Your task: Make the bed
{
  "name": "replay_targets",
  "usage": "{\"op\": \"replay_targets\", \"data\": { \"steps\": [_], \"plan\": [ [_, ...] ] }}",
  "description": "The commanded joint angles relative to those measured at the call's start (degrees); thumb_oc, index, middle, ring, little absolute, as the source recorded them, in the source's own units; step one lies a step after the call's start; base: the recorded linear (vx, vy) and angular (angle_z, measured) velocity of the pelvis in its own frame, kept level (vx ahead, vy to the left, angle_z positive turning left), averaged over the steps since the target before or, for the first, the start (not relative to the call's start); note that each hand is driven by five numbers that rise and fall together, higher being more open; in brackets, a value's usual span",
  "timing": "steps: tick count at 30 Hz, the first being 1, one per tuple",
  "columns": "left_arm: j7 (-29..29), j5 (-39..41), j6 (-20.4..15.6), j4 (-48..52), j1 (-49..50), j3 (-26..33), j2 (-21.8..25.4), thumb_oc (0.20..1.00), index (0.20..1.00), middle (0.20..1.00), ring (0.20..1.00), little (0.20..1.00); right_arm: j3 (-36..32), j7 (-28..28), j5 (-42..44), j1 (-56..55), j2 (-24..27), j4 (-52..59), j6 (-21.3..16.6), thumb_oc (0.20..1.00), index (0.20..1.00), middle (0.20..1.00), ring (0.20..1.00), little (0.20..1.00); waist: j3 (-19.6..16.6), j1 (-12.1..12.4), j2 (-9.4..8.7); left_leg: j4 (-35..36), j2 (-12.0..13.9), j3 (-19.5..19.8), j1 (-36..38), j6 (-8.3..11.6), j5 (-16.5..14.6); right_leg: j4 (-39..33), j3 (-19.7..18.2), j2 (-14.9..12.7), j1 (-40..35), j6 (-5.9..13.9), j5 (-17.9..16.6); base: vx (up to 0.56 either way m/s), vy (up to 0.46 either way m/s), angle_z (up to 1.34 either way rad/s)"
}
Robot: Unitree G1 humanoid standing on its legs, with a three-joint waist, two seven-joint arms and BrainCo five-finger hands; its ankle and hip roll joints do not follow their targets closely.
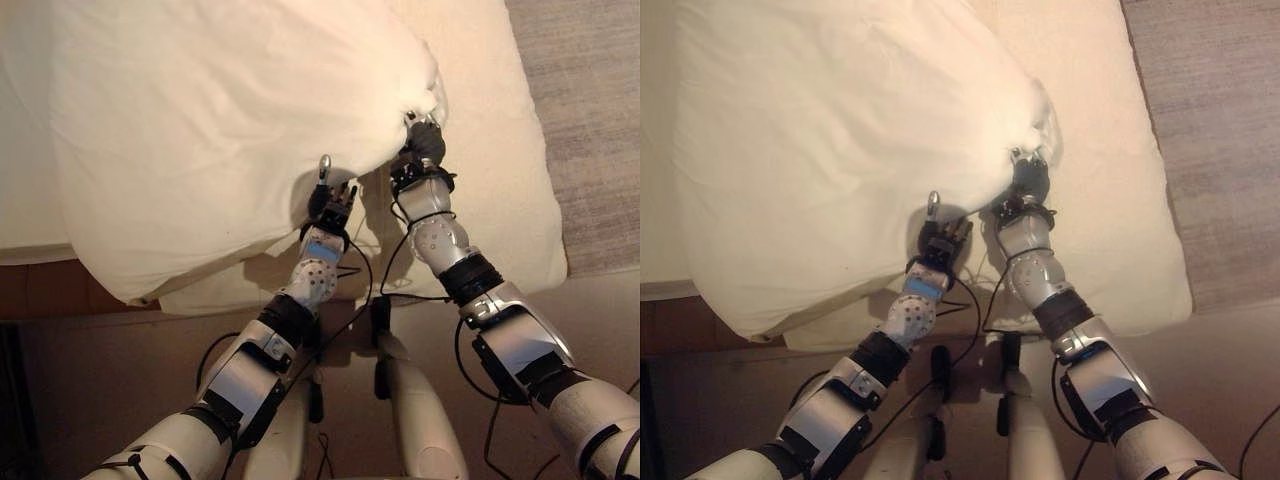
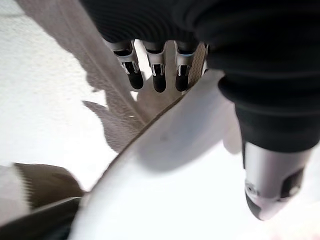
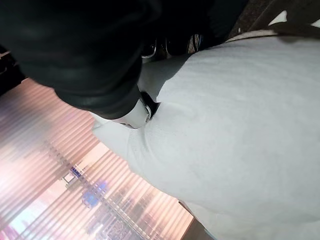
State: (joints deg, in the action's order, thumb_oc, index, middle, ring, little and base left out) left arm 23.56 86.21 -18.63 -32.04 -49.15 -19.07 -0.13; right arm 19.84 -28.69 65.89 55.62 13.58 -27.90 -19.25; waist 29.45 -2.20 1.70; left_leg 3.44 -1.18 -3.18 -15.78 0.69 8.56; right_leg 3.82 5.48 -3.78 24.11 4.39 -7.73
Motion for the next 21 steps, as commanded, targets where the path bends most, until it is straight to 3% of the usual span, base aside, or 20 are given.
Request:
{"op": "replay_targets", "data": {
  "steps": [1,2,8,21],
  "plan": [
    [0.5,-4.5,-5.3,-4.0,-5.0,4.3,0.5,1.0,1.0,1.0,1.0,1.0,-7.0,0.2,-3.1,-1.3,-0.5,6.8,-7.7,0.2,0.2,0.2,0.2,0.2,-3.5,0.1,-2.94,-1.6,-2.0,-1.6,-0.3,1.06,-4.1,2.8,-1.1,-1.0,0.0,3.57,0.8,0.0,0.0,0.0],
    [1.2,-3.9,-7.3,-4.0,-5.1,6.7,0.9,1.0,1.0,1.0,1.0,1.0,-7.8,-0.3,-3.1,-2.9,-1.6,7.3,-8.6,0.2,0.2,0.2,0.2,0.2,-3.6,0.2,-3.09,-1.0,-1.8,-1.6,0.1,0.95,-4.0,3.0,-1.1,-0.8,0.1,3.62,0.9,0.0,0.0,0.0],
    [3.9,-4.1,-10.8,-4.7,-3.6,13.3,2.6,1.0,1.0,1.0,1.0,1.0,-9.9,-1.2,-3.1,-7.2,-2.0,7.5,-9.9,0.2,0.2,0.2,0.2,0.2,-3.8,0.9,-3.12,0.3,-1.5,-1.1,1.4,0.91,-3.8,3.5,-0.4,-0.5,0.0,3.38,1.7,0.01,-0.006,0.0],
    [8.9,-8.8,-13.1,-5.9,0.4,23.0,8.6,1.0,1.0,1.0,1.0,1.0,-12.6,-1.4,-4.2,-16.5,-1.8,15.1,-12.3,0.2,0.2,0.2,0.2,0.2,-4.9,1.8,-4.41,1.3,-1.2,-0.5,2.2,0.83,-4.2,4.2,0.5,-0.5,-0.2,3.39,2.4,0.02,-0.001,0.0]
  ]
}}
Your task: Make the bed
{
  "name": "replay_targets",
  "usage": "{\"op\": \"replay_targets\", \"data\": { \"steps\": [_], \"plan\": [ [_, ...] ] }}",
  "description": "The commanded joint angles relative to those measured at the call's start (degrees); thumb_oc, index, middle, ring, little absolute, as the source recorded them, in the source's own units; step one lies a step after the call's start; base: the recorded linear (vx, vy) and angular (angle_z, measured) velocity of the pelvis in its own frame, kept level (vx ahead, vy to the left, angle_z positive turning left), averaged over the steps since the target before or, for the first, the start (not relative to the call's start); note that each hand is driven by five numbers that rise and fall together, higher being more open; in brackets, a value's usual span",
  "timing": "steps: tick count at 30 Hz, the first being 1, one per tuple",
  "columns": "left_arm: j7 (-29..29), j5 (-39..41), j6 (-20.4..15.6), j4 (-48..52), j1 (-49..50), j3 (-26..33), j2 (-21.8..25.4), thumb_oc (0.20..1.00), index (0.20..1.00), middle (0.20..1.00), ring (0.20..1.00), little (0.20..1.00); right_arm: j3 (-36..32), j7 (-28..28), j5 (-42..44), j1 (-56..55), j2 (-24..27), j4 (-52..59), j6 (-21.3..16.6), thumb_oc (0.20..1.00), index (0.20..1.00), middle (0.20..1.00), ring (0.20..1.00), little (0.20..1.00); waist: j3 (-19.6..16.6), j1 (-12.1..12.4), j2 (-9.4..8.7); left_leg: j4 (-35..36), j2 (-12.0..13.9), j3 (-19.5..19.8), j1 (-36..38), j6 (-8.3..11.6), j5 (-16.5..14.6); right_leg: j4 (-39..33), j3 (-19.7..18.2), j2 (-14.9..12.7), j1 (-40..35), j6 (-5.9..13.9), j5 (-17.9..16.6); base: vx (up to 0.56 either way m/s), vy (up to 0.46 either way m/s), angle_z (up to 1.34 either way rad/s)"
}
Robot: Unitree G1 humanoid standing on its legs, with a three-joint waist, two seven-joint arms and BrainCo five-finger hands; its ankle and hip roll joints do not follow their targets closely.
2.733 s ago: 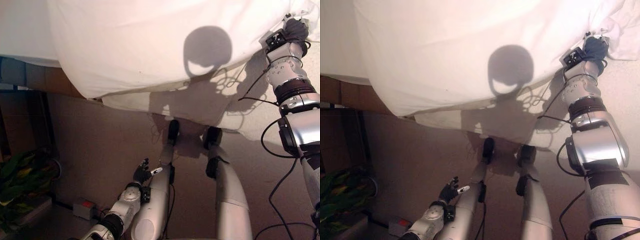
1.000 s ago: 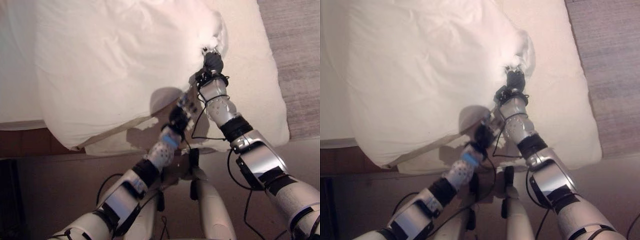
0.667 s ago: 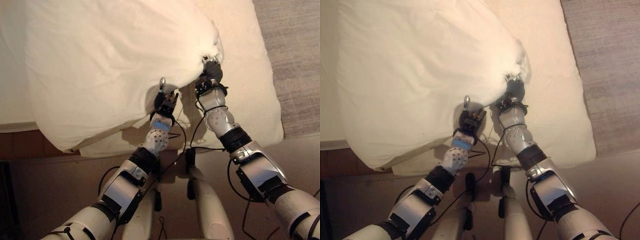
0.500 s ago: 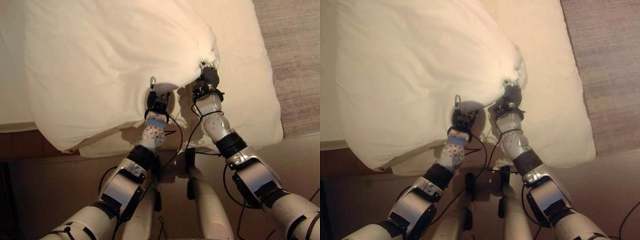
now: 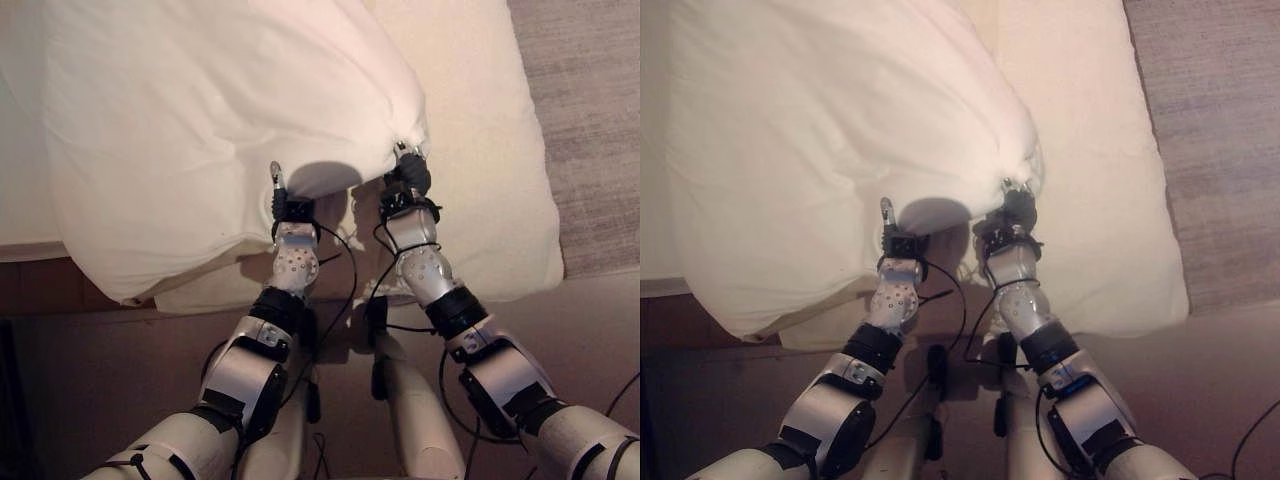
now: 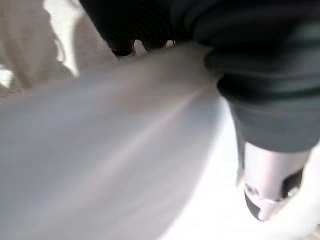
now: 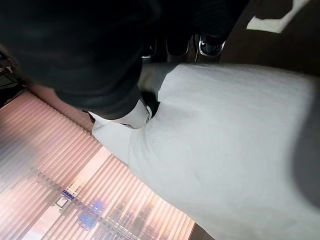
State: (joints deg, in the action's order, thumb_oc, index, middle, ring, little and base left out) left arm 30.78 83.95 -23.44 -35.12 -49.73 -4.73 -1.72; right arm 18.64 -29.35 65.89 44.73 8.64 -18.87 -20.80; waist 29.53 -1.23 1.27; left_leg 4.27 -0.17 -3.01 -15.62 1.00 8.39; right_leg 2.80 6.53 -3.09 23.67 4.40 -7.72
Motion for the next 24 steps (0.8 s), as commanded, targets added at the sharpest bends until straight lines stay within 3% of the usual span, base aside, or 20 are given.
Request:
{"op": "replay_targets", "data": {
  "steps": [1,15,24],
  "plan": [
    [2.1,-7.3,-8.3,-2.5,1.6,9.2,10.5,1.0,1.0,1.0,1.0,1.0,-11.7,-0.7,-4.6,-6.3,3.1,6.7,-10.7,0.2,0.2,0.2,0.2,0.2,-5.1,0.9,-4.14,0.5,-2.3,-0.7,1.8,0.58,-3.6,5.1,-0.5,-1.3,0.4,3.26,2.0,0.04,-0.004,0.01],
    [4.1,-12.6,-8.7,-5.0,8.0,16.7,17.0,1.0,1.0,1.0,1.0,1.0,-15.1,-0.1,-4.6,-12.5,3.6,5.9,-11.4,0.2,0.2,0.2,0.2,0.2,-6.2,2.0,-4.36,-0.6,-2.4,-1.0,2.2,0.69,-4.8,5.8,0.3,-1.7,-0.3,3.27,3.0,0.01,0.003,0.01],
    [5.0,-14.1,-10.1,-4.2,8.9,18.1,17.9,1.0,1.0,1.0,1.0,1.0,-15.8,0.2,-4.2,-14.6,3.1,4.7,-11.6,0.2,0.2,0.2,0.2,0.2,-6.2,2.4,-4.06,-0.6,-2.5,-0.9,2.1,0.83,-4.8,5.7,1.1,-2.0,-0.5,3.24,3.0,0.0,0.005,0.01]
  ]
}}
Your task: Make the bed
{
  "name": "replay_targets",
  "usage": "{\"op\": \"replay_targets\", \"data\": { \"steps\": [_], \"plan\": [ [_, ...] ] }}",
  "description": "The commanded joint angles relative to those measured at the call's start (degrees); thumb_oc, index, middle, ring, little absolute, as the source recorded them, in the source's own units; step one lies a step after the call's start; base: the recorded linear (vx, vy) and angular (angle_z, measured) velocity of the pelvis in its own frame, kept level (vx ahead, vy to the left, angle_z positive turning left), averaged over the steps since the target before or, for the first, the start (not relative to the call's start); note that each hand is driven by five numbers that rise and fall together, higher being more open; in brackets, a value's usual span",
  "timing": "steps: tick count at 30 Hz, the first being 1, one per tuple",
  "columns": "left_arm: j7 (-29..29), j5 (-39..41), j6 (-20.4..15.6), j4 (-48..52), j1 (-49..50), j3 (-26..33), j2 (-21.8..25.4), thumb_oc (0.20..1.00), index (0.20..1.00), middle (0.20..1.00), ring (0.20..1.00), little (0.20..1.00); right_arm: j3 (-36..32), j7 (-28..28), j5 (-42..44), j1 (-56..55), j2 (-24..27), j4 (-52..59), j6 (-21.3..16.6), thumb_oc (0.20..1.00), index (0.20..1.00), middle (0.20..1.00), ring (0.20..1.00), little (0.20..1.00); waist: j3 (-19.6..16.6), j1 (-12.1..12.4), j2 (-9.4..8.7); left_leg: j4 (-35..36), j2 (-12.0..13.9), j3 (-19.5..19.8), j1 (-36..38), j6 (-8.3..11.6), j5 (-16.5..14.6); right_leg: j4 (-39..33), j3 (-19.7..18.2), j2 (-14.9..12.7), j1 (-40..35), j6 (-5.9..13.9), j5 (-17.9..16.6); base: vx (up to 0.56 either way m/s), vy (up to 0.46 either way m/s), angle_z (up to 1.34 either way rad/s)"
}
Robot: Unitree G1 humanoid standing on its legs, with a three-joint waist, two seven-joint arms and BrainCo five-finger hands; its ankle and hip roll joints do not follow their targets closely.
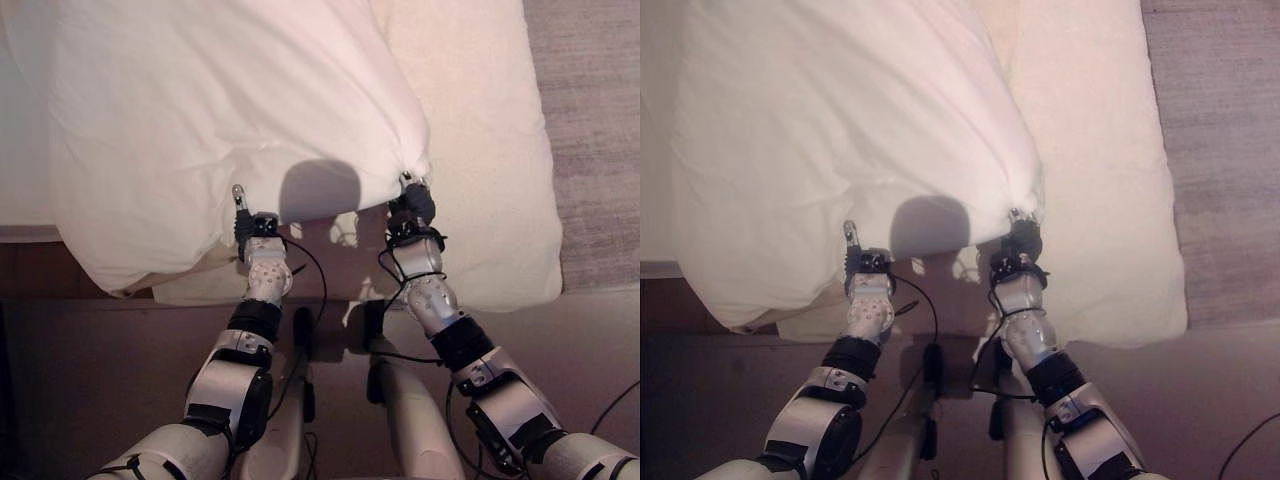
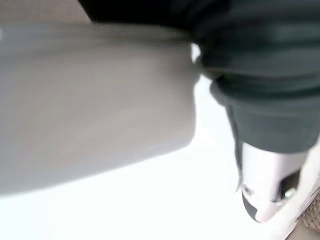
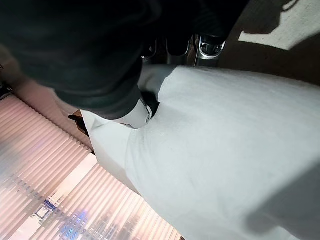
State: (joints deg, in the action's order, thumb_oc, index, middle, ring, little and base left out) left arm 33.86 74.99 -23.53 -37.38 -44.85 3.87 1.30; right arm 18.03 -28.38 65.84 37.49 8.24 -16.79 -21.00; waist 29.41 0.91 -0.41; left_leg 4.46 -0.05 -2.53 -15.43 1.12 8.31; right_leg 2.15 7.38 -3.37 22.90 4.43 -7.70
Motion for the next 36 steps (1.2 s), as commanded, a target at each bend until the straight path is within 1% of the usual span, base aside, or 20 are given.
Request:
{"op": "replay_targets", "data": {
  "steps": [1,4,7,8,9,10,11,13,14,15,17,20,21,25,30,31,32,34,35,36],
  "plan": [
    [2.0,-5.3,-10.1,-1.7,4.0,9.6,15.0,1.0,1.0,1.0,1.0,1.0,-15.2,-0.7,-4.2,-7.3,3.5,2.5,-11.3,0.2,0.2,0.2,0.2,0.2,-6.1,0.3,-2.35,-0.8,-2.7,-1.4,1.9,0.71,-4.8,6.4,0.3,-1.7,0.3,3.26,3.1,0.0,0.018,0.06],
    [2.1,-5.7,-10.2,-1.7,4.4,9.9,15.7,1.0,1.0,1.0,1.0,1.0,-15.3,-0.6,-4.3,-7.6,3.6,2.2,-11.3,0.2,0.2,0.2,0.2,0.2,-6.0,0.3,-2.38,-1.1,-2.7,-1.5,1.8,0.67,-4.9,6.4,0.3,-1.8,0.3,3.24,3.0,0.0,0.013,0.09],
    [1.7,-6.6,-9.5,-1.9,4.8,9.8,16.7,1.0,1.0,1.0,1.0,1.0,-15.4,-0.5,-4.6,-7.7,4.0,1.8,-11.1,0.2,0.2,0.2,0.2,0.2,-6.1,0.3,-2.4,-1.2,-2.7,-1.6,1.7,0.66,-5.0,6.2,0.3,-1.7,0.2,3.22,2.9,0.0,0.01,0.04],
    [1.1,-7.4,-8.9,-1.9,5.3,9.4,17.4,0.473,0.473,0.473,0.473,0.473,-15.5,-0.2,-4.7,-7.8,4.2,1.5,-11.0,0.2,0.2,0.2,0.2,0.2,-6.0,0.2,-2.31,-1.3,-2.6,-1.4,1.9,0.68,-5.4,6.3,0.2,-1.6,-0.1,3.28,3.4,0.0,0.0,0.0],
    [0.2,-8.0,-7.8,-2.1,5.8,9.0,18.0,0.2,0.2,0.2,0.2,0.2,-15.5,0.3,-4.8,-7.8,4.5,1.4,-10.8,0.2,0.2,0.2,0.2,0.2,-5.9,0.3,-2.36,-1.4,-2.6,-1.5,1.5,0.64,-4.9,6.1,0.2,-1.6,0.1,3.18,2.9,0.0,0.0,0.0],
    [-0.6,-8.1,-7.3,-2.2,6.4,8.8,18.4,0.2,0.2,0.2,0.2,0.2,-15.6,0.6,-4.8,-7.8,4.7,1.4,-10.6,0.2,0.2,0.2,0.2,0.2,-5.9,0.3,-2.35,-1.4,-2.5,-1.5,1.4,0.63,-4.9,6.2,0.2,-1.6,0.2,3.15,2.9,0.0,0.0,0.0],
    [-1.8,-9.1,-5.7,-2.7,7.1,8.2,19.3,0.2,0.2,0.2,0.2,0.2,-15.8,1.2,-4.8,-7.9,4.9,1.0,-10.4,0.2,0.2,0.2,0.2,0.2,-5.9,0.3,-2.16,-1.4,-2.5,-1.4,1.7,0.65,-5.3,6.3,0.2,-1.6,0.0,3.18,3.4,0.0,0.0,0.0],
    [-3.5,-10.2,-4.5,-3.2,8.0,7.6,20.5,0.2,0.2,0.2,0.2,0.2,-16.1,2.3,-4.8,-7.9,5.5,0.0,-9.7,0.2,0.2,0.2,0.2,0.2,-5.8,0.3,-2.06,-1.5,-2.5,-1.4,1.4,0.63,-4.8,6.2,0.1,-1.7,0.1,2.97,3.0,0.0,0.0,0.0],
    [-4.4,-10.9,-4.2,-2.4,8.5,6.9,20.9,0.2,0.2,0.2,0.2,0.2,-16.3,2.6,-4.8,-7.9,5.7,-0.4,-9.5,0.2,0.2,0.2,0.2,0.2,-5.7,0.3,-1.8,-1.6,-2.4,-1.3,1.6,0.68,-5.2,6.5,0.1,-1.6,-0.1,2.99,3.6,0.0,0.0,0.0],
    [-5.6,-11.4,-2.9,-2.8,8.9,6.4,21.6,0.2,0.2,0.2,0.2,0.2,-16.3,3.3,-4.8,-7.8,6.0,-1.1,-9.1,0.2,0.2,0.2,0.2,0.2,-5.7,0.4,-1.58,-1.6,-2.4,-1.2,1.7,0.69,-5.2,6.7,0.1,-1.6,-0.1,2.94,3.7,0.0,0.0,0.0],
    [-8.0,-12.1,-1.7,-2.2,9.7,5.4,22.8,0.2,0.2,0.2,0.2,0.2,-16.4,4.6,-4.1,-7.8,6.5,-2.4,-8.4,0.2,0.2,0.2,0.2,0.2,-5.7,0.5,-1.17,-1.9,-2.4,-1.1,1.6,0.61,-5.2,7.3,0.2,-1.7,0.1,2.78,4.0,-0.02,0.0,0.0],
    [-9.7,-12.4,-1.5,0.2,10.3,4.4,23.2,0.2,0.2,0.2,0.2,0.2,-16.1,5.8,-4.0,-8.0,6.9,-3.4,-7.2,0.2,0.2,0.2,0.2,0.2,-5.5,0.5,-0.83,-2.3,-2.5,-1.1,1.4,0.49,-5.0,8.1,0.1,-1.8,0.4,2.61,4.0,0.0,0.0,0.0],
    [-10.8,-13.0,-1.5,3.6,11.5,3.3,22.8,0.2,0.2,0.2,0.2,0.2,-15.4,6.8,-4.4,-8.7,6.9,-3.9,-5.8,0.2,0.2,0.2,0.2,0.2,-5.4,0.6,-0.46,-2.8,-2.6,-0.8,1.5,0.41,-5.4,9.2,0.0,-1.8,0.4,2.49,4.7,0.0,0.0,0.0],
    [-13.8,-12.9,-0.5,5.4,12.5,2.9,23.4,0.2,0.2,0.2,0.2,0.2,-13.4,9.6,-4.3,-10.8,6.5,-5.7,-2.4,0.2,0.2,0.2,0.2,0.2,-5.6,0.8,0.3,-4.1,-2.8,-0.3,1.9,0.35,-6.0,11.9,-0.3,-2.1,0.3,2.2,6.0,0.0,0.0,0.0],
    [-15.4,-12.1,-1.0,9.7,14.4,2.7,22.7,0.2,0.2,0.2,0.2,0.2,-11.7,11.7,-4.4,-13.7,4.5,-6.2,-0.7,0.2,0.2,0.2,0.2,0.2,-6.3,1.1,1.31,-4.1,-3.0,1.1,3.6,0.65,-6.0,13.2,-0.5,-2.1,-1.4,1.63,7.5,0.01,-0.04,0.08],
    [-15.8,-11.7,-0.8,9.3,14.3,2.7,22.6,0.2,0.2,0.2,0.2,0.2,-11.5,12.1,-4.5,-14.1,4.3,-6.8,-0.2,0.2,0.2,0.2,0.2,0.2,-6.4,1.1,1.62,-4.0,-3.1,1.4,4.0,1.02,-5.8,13.3,-0.1,-2.3,-2.1,1.51,8.0,-0.03,-0.058,0.17],
    [-16.8,-11.3,-1.3,11.7,14.3,1.6,21.3,0.2,0.2,0.2,0.2,0.2,-11.4,12.1,-4.9,-15.1,3.8,-7.5,-0.1,0.2,0.2,0.2,0.2,0.2,-6.5,1.5,2.43,-4.6,-3.6,2.9,3.9,2.0,-5.2,13.7,1.3,-3.4,-3.3,0.97,8.9,-0.04,-0.067,0.22],
    [-17.8,-10.5,-1.2,12.9,14.6,0.8,19.7,0.2,0.2,0.2,0.2,0.2,-11.3,12.5,-5.1,-16.6,3.3,-7.7,0.2,0.2,0.2,0.2,0.2,0.2,-6.9,1.2,3.12,-6.6,-4.5,5.0,3.7,2.02,-5.8,15.3,3.4,-5.2,-4.1,0.53,9.9,-0.03,-0.028,0.54],
    [-18.2,-10.4,-1.3,13.6,14.7,0.2,18.7,0.2,0.2,0.2,0.2,0.2,-11.2,12.8,-5.0,-17.6,2.9,-7.6,0.4,0.2,0.2,0.2,0.2,0.2,-7.2,0.5,3.4,-8.4,-4.8,5.7,3.7,1.99,-6.6,16.0,4.7,-6.4,-5.2,0.58,10.5,0.01,0.042,0.88],
    [-18.6,-10.3,-1.3,14.5,14.8,-0.2,18.4,0.2,0.2,0.2,0.2,0.2,-11.1,13.1,-5.0,-18.4,2.6,-7.6,0.7,0.2,0.2,0.2,0.2,0.2,-7.5,0.2,3.5,-9.3,-4.5,6.2,4.0,2.19,-7.0,16.4,5.1,-6.9,-5.8,0.56,10.9,0.03,0.078,0.95]
  ]
}}
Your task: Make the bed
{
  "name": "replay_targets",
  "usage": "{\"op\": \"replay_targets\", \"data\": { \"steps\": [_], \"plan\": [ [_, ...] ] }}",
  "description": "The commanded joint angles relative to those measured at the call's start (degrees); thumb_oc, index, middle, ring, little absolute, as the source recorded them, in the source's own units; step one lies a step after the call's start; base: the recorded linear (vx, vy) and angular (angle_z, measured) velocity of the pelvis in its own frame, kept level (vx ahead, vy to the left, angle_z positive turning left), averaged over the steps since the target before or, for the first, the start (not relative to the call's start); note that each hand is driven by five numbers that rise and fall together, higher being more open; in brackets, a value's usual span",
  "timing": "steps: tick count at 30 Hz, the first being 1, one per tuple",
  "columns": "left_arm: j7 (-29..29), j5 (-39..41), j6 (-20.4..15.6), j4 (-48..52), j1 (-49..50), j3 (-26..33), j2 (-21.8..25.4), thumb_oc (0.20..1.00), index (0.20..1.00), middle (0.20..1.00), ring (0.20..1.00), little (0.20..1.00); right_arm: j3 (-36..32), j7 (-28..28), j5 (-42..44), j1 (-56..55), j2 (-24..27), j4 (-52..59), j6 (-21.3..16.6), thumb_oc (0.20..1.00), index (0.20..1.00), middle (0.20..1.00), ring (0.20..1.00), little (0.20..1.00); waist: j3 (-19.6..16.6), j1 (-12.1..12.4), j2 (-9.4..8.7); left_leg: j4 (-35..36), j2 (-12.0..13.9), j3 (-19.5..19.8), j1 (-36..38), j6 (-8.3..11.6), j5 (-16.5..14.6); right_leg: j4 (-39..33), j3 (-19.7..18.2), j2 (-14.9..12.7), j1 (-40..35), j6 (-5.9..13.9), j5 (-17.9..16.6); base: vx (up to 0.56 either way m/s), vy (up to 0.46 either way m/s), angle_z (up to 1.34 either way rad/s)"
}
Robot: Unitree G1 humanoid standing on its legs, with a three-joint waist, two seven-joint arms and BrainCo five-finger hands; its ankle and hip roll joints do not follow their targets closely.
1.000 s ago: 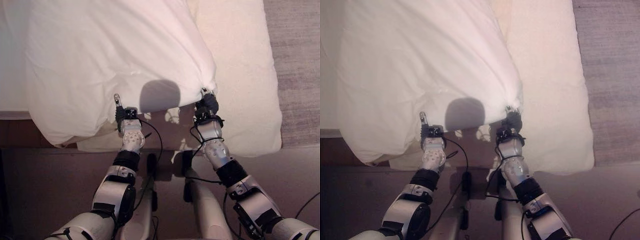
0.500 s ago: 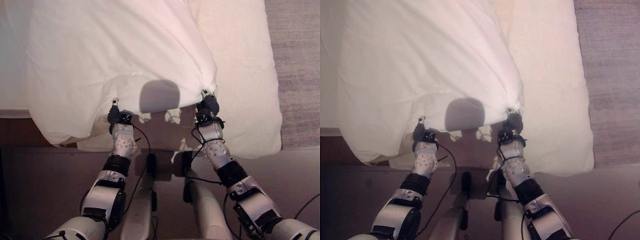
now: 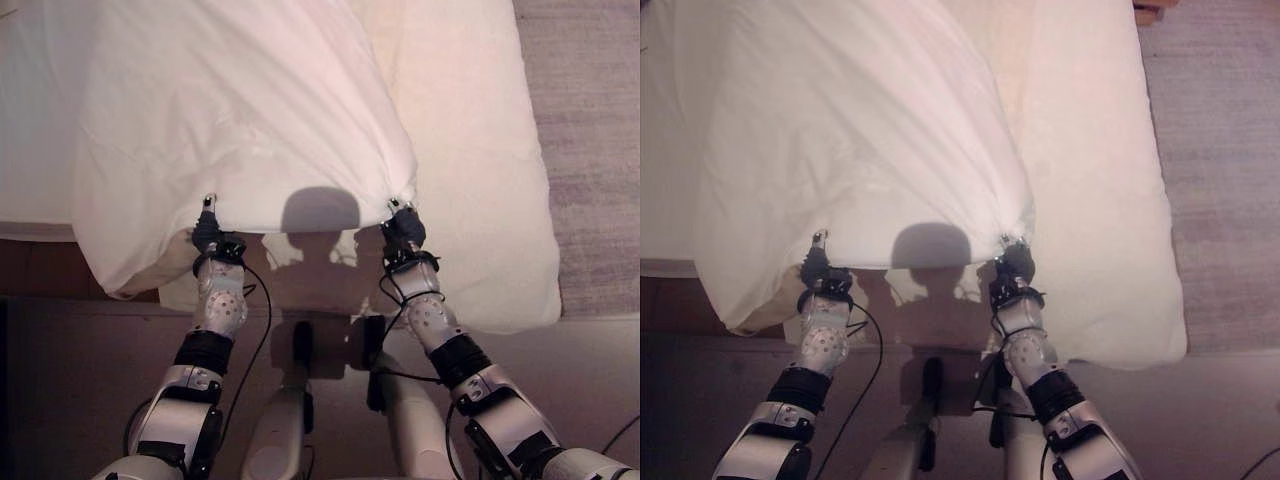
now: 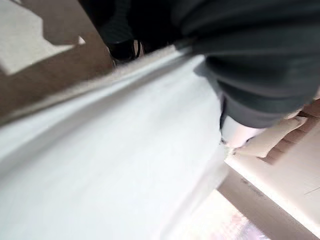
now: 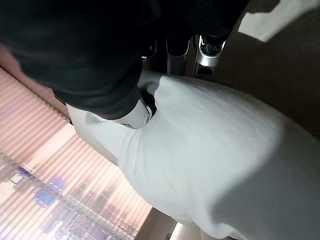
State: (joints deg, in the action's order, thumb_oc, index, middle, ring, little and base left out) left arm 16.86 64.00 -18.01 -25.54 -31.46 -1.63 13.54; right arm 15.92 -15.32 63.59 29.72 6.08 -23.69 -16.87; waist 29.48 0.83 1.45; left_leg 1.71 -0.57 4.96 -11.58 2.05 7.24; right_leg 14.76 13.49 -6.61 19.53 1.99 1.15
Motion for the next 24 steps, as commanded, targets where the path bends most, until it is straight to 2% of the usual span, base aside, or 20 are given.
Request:
{"op": "replay_targets", "data": {
  "steps": [1,2,5,7,8,9,10,11,12,13,14,15,16,17,20,21,22,23,24],
  "plan": [
    [-1.8,0.6,-7.0,3.0,1.6,5.1,6.1,0.2,0.2,0.2,0.2,0.2,-8.8,0.4,-2.7,-11.1,4.4,-0.7,-3.2,0.2,0.2,0.2,0.2,0.2,-7.7,0.0,1.53,-6.8,-3.2,-0.7,0.3,1.56,-5.8,3.7,-0.6,-4.1,-3.3,3.05,2.2,0.02,0.138,0.97],
    [-2.0,0.7,-7.1,3.4,1.8,4.9,6.3,0.2,0.2,0.2,0.2,0.2,-8.4,0.6,-2.5,-11.2,4.0,-1.0,-3.0,0.2,0.2,0.2,0.2,0.2,-7.7,-0.1,1.3,-6.9,-1.8,-0.2,0.3,1.97,-5.5,3.4,-0.6,-4.5,-4.1,3.35,2.2,0.0,0.24,0.89],
    [-1.6,2.1,-8.2,4.8,1.9,5.1,6.2,0.2,0.2,0.2,0.2,0.2,-6.4,1.3,-2.5,-11.4,3.2,-1.6,-2.0,0.2,0.2,0.2,0.2,0.2,-8.0,0.1,-0.16,-6.6,5.7,2.3,-0.4,3.77,-2.9,3.6,-3.1,-8.2,-5.4,4.74,1.6,0.0,0.375,0.61],
    [-2.0,3.3,-8.9,5.0,1.5,5.1,5.6,0.2,0.2,0.2,0.2,0.2,-6.2,1.4,-2.4,-11.8,3.1,-2.1,-1.3,0.2,0.2,0.2,0.2,0.2,-9.6,-0.5,-0.42,-4.6,11.0,1.2,0.0,4.9,-1.1,3.8,-4.9,-11.0,-5.4,6.04,1.2,0.04,0.544,0.16],
    [-2.2,3.0,-8.6,4.8,1.7,4.4,5.8,0.2,0.2,0.2,0.2,0.2,-6.3,1.4,-2.4,-12.2,3.4,-2.1,-1.0,0.2,0.2,0.2,0.2,0.2,-10.5,-0.3,-0.39,-4.7,12.3,-0.1,-0.2,5.4,-0.6,3.5,-5.0,-12.2,-5.5,6.56,0.3,0.06,0.581,-0.01],
    [-2.8,3.6,-8.2,3.6,1.5,3.8,5.6,0.2,0.2,0.2,0.2,0.2,-6.4,1.6,-2.5,-12.7,3.3,-1.7,-0.6,0.2,0.2,0.2,0.2,0.2,-11.5,-0.7,-0.06,-5.0,12.5,-2.1,0.3,5.7,-2.4,3.1,-4.9,-13.7,-5.8,7.44,-0.5,0.06,0.541,-0.05],
    [-3.3,3.4,-7.8,2.7,1.4,2.7,4.7,0.2,0.2,0.2,0.2,0.2,-7.2,1.7,-2.6,-14.3,3.2,-1.5,-0.4,0.2,0.2,0.2,0.2,0.2,-12.6,-1.4,-0.63,-6.1,11.9,-4.4,-0.2,6.3,-3.0,0.0,-4.0,-16.0,-7.7,8.48,-4.7,0.01,0.615,-0.02],
    [-4.6,2.8,-7.0,2.8,1.5,0.9,4.4,0.2,0.2,0.2,0.2,0.2,-7.4,1.4,-2.1,-14.5,3.1,-1.1,0.1,0.2,0.2,0.2,0.2,0.2,-12.9,-1.6,-1.16,-10.0,8.7,-4.4,-2.5,6.03,-5.1,-2.6,-4.3,-18.3,-7.8,9.57,-10.7,-0.06,0.767,0.14],
    [-4.8,1.8,-6.9,2.7,3.1,0.9,4.8,0.2,0.2,0.2,0.2,0.2,-6.7,1.6,-2.4,-14.0,2.0,-1.5,0.5,0.2,0.2,0.2,0.2,0.2,-13.1,-1.2,-2.02,-13.9,5.8,-7.2,-3.7,4.59,-8.5,-6.2,-2.4,-20.8,-8.1,9.44,-16.0,-0.07,0.583,0.26],
    [-4.7,1.8,-6.9,2.7,3.1,0.8,4.8,0.2,0.2,0.2,0.2,0.2,-6.7,1.6,-2.5,-14.0,2.0,-1.5,0.5,0.2,0.2,0.2,0.2,0.2,-13.1,-1.1,-2.05,-14.0,5.8,-7.2,-3.7,4.57,-8.6,-6.3,-2.4,-20.8,-8.1,9.45,-16.0,-0.08,0.787,0.19],
    [-4.1,1.0,-6.8,2.3,4.6,1.6,4.4,0.2,0.2,0.2,0.2,0.2,-6.8,1.4,-2.0,-13.4,0.5,-2.9,0.0,0.2,0.2,0.2,0.2,0.2,-13.4,-0.5,-1.12,-13.4,4.5,-9.6,-3.6,3.11,-8.8,-5.0,0.3,-19.1,-8.5,8.45,-13.2,-0.03,0.626,-0.28],
    [-4.2,1.1,-6.8,2.2,5.2,1.5,3.7,0.2,0.2,0.2,0.2,0.2,-6.1,1.8,-1.7,-13.1,0.1,-3.3,-0.2,0.2,0.2,0.2,0.2,0.2,-13.9,-0.9,-0.45,-11.6,3.6,-9.8,-2.8,2.52,-8.3,-3.0,-1.2,-16.5,-8.2,7.47,-10.1,-0.03,0.619,-0.55],
    [-4.2,1.1,-6.8,2.3,5.2,1.6,3.6,0.2,0.2,0.2,0.2,0.2,-6.1,1.8,-1.7,-13.1,0.1,-3.3,-0.2,0.2,0.2,0.2,0.2,0.2,-13.8,-0.9,-0.45,-11.5,3.7,-9.9,-2.6,2.58,-8.3,-2.7,-1.3,-16.5,-8.1,7.42,-9.9,0.01,0.391,-0.6],
    [-4.5,1.3,-6.4,2.0,5.9,1.6,2.6,0.2,0.2,0.2,0.2,0.2,-6.0,2.3,-0.8,-13.0,-0.3,-3.9,-0.3,0.2,0.2,0.2,0.2,0.2,-14.1,-1.0,0.22,-9.2,2.3,-9.9,-1.1,1.89,-7.2,0.0,-3.5,-11.6,-8.2,5.59,-4.4,0.01,0.384,-0.28],
    [-4.1,1.3,-5.4,0.8,7.1,3.1,2.3,0.2,0.2,0.2,0.2,0.2,-4.0,3.7,0.5,-13.3,-1.0,-5.5,0.1,0.2,0.2,0.2,0.2,0.2,-15.0,-0.2,0.54,-5.0,-0.4,-11.0,2.4,0.99,-5.7,4.8,-1.7,-3.1,-9.3,2.78,3.0,0.01,0.431,-0.15],
    [-4.0,1.2,-5.2,0.7,7.5,3.6,2.2,0.2,0.2,0.2,0.2,0.2,-3.4,4.3,0.7,-13.5,-1.3,-5.8,0.2,0.2,0.2,0.2,0.2,0.2,-15.1,-0.1,0.25,-4.5,-1.6,-11.2,3.1,0.91,-5.2,5.5,-1.3,0.3,-9.1,2.21,4.1,0.0,0.321,-0.22],
    [-3.9,1.1,-5.2,0.7,7.6,3.8,2.0,0.2,0.2,0.2,0.2,0.2,-3.2,4.5,0.8,-13.6,-1.3,-6.1,0.3,0.2,0.2,0.2,0.2,0.2,-15.0,-0.3,0.01,-4.2,-2.7,-11.4,3.7,1.1,-5.2,5.2,-2.2,2.5,-9.1,2.33,4.8,-0.02,0.293,-0.21],
    [-3.9,0.9,-5.3,0.3,7.6,4.3,1.6,0.2,0.2,0.2,0.2,0.2,-2.8,4.5,1.2,-13.5,-1.4,-6.5,-0.1,0.2,0.2,0.2,0.2,0.2,-14.9,-0.5,-0.3,-5.4,-4.0,-11.7,3.2,1.51,-5.5,3.3,-3.4,4.8,-9.7,1.8,4.6,-0.03,0.244,-0.15],
    [-3.5,1.1,-5.7,-1.0,7.2,4.7,1.2,0.2,0.2,0.2,0.2,0.2,-2.7,4.2,0.4,-13.7,-0.6,-6.5,-0.4,0.2,0.2,0.2,0.2,0.2,-14.4,-1.1,-0.41,-6.9,-5.0,-11.2,3.0,2.14,-5.8,1.6,-6.2,6.2,-10.1,0.31,5.2,-0.06,0.287,-0.05]
  ]
}}
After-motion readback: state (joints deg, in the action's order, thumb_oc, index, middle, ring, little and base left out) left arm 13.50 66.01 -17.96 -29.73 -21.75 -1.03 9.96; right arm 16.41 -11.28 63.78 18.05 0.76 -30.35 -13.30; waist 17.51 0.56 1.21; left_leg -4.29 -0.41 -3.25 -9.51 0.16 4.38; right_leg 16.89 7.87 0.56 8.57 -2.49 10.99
